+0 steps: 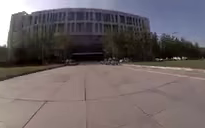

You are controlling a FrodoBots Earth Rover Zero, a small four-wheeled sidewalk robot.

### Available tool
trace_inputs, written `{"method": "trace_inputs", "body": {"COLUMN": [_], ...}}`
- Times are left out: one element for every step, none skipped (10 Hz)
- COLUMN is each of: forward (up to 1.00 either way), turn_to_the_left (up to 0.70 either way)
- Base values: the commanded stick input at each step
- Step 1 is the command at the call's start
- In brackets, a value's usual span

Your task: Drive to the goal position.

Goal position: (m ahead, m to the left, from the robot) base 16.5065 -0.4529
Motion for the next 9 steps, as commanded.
{"method": "trace_inputs", "body": {"forward": [1.0, 1.0, 1.0, 1.0, 1.0, 1.0, 1.0, 1.0, 1.0], "turn_to_the_left": [0.01, 0.01, 0.01, 0.01, 0.01, 0.01, 0.03, 0.1, 0.23]}}
